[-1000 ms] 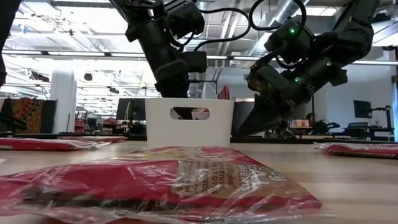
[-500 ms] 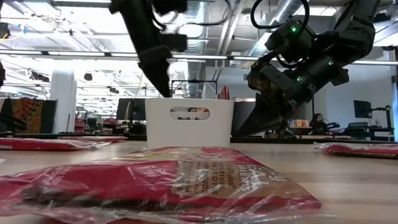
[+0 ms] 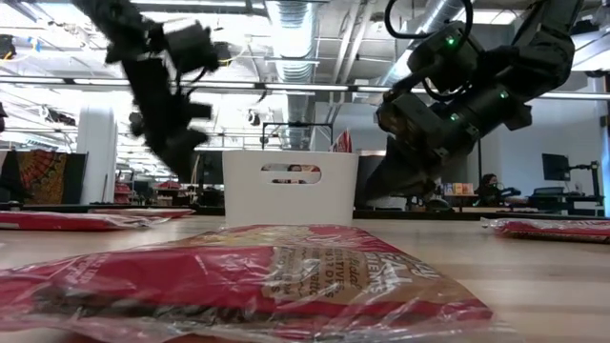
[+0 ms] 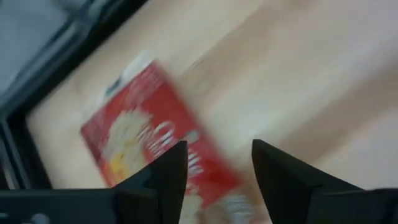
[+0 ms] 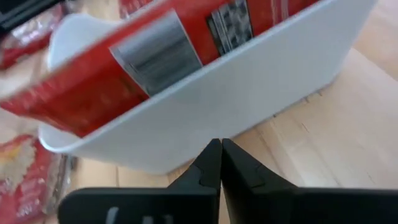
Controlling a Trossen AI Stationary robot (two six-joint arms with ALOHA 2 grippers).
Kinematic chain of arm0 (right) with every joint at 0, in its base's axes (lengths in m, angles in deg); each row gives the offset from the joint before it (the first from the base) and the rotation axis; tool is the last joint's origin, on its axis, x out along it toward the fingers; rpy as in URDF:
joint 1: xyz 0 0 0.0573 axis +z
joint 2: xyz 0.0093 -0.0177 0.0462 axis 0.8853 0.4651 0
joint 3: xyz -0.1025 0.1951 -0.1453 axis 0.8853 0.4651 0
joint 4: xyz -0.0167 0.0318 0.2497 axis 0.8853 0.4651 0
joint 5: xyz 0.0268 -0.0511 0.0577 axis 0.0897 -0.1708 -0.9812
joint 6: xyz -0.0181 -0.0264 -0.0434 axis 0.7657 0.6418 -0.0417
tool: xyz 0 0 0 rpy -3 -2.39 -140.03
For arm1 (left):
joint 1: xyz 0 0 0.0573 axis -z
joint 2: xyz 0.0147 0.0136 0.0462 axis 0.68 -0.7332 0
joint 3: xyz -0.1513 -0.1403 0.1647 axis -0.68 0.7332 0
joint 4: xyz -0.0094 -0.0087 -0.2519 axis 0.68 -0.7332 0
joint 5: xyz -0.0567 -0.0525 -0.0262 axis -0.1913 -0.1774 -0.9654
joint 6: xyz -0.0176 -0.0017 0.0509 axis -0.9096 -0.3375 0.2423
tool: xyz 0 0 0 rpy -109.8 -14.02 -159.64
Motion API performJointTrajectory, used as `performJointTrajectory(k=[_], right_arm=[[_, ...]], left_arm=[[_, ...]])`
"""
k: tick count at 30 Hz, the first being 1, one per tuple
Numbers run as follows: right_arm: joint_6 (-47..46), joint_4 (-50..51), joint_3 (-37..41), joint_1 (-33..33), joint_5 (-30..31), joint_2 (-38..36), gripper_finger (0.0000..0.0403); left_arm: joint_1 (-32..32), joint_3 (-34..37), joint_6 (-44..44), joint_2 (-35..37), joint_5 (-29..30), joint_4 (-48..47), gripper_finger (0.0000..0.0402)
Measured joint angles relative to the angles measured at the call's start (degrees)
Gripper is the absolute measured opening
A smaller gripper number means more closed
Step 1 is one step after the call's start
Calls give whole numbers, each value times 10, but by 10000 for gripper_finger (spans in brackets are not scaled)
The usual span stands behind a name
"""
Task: Sort popcorn bags into baskets
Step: Put the red popcorn bag into the white bin
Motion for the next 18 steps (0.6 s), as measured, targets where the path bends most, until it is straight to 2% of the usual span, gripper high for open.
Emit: performJointTrajectory(k=[4, 7, 13, 18], right_arm=[[-67, -12, 0, -1, 0, 0, 61], [-76, -8, 0, -2, 0, 0, 73], [-76, -6, 0, -1, 0, 0, 95], [-77, -4, 0, -1, -1, 0, 111]], left_arm=[[-60, 29, -25, -12, -29, 10, 192], [-81, 34, -28, -20, -64, 11, 210], [-82, 34, -29, -24, -104, 44, 245], [-82, 34, -29, -31, -88, 40, 264]])
